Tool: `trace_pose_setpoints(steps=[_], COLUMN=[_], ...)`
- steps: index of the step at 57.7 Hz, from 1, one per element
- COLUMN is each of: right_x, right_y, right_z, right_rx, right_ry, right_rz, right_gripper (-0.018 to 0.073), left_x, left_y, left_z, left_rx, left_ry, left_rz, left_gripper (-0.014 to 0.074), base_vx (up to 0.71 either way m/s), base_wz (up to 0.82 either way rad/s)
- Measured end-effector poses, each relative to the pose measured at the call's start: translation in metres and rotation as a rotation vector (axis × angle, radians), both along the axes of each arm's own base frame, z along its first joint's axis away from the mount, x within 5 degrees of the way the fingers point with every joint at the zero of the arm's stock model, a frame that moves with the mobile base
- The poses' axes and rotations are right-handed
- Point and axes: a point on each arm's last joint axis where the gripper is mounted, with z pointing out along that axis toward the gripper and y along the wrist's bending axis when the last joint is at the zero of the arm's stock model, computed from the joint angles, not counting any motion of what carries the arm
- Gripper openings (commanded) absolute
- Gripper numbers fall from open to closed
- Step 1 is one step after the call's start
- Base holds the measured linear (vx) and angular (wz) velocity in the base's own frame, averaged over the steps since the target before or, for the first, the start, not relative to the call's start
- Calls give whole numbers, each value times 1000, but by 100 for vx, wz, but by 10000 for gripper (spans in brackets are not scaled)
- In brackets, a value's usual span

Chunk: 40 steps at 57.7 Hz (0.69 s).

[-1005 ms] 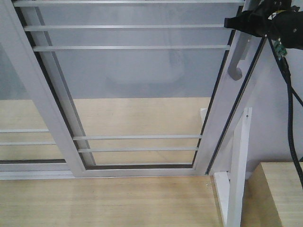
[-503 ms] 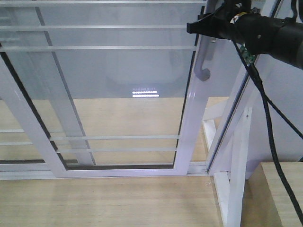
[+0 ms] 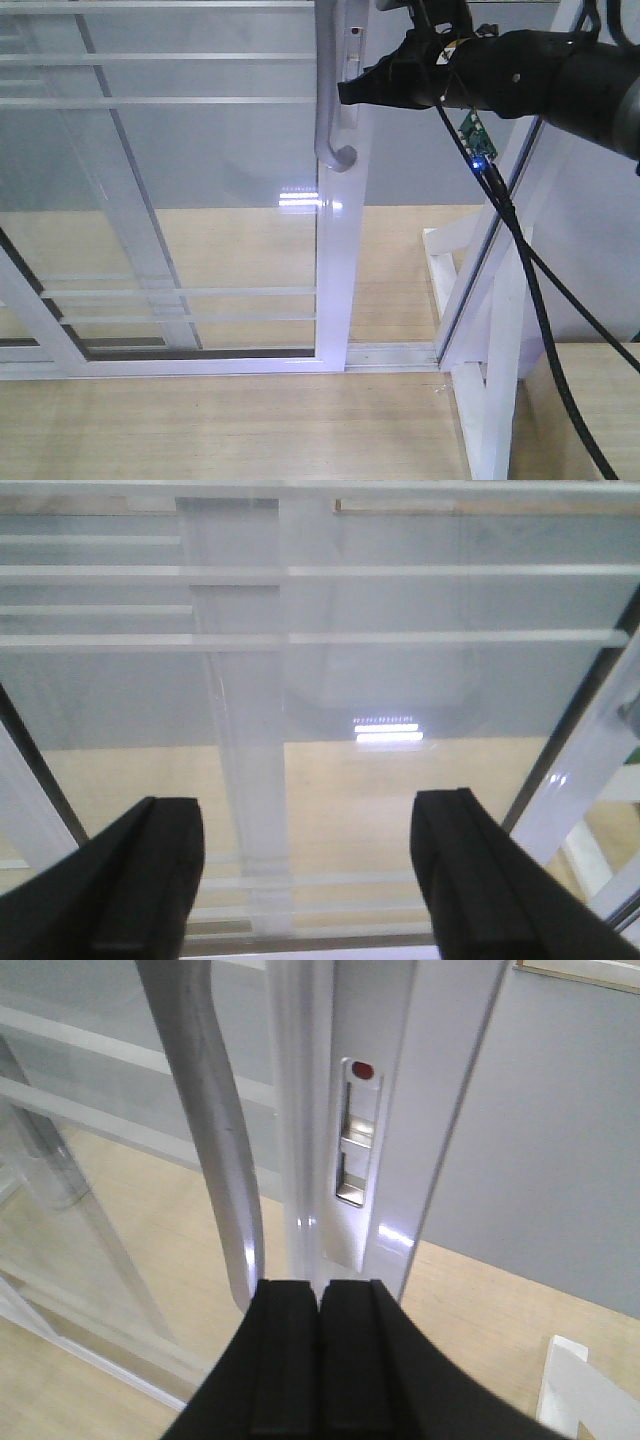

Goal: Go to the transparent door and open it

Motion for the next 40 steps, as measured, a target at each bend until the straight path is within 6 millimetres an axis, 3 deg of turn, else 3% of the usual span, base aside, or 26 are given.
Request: trace_pose_setpoints(steps=[11, 21, 40], right_x=[-23, -37, -65], right_y=[-8, -13, -28], right_z=[35, 54, 15], right_rx=[-3, 8, -8], right_ry=[-28, -56, -36], right_rz=[27, 33, 4], right_gripper=[-4, -5, -5], left_x=[7, 39, 132], left_y=[-4, -10, -10], left_z=[-5, -23, -57], left_rx=[54, -14, -69], left_ry=[18, 39, 97], left_rz=[-79, -107, -71], left_gripper=[556, 556, 530], base_vx=[0, 0, 0], base_wz=[0, 0, 0])
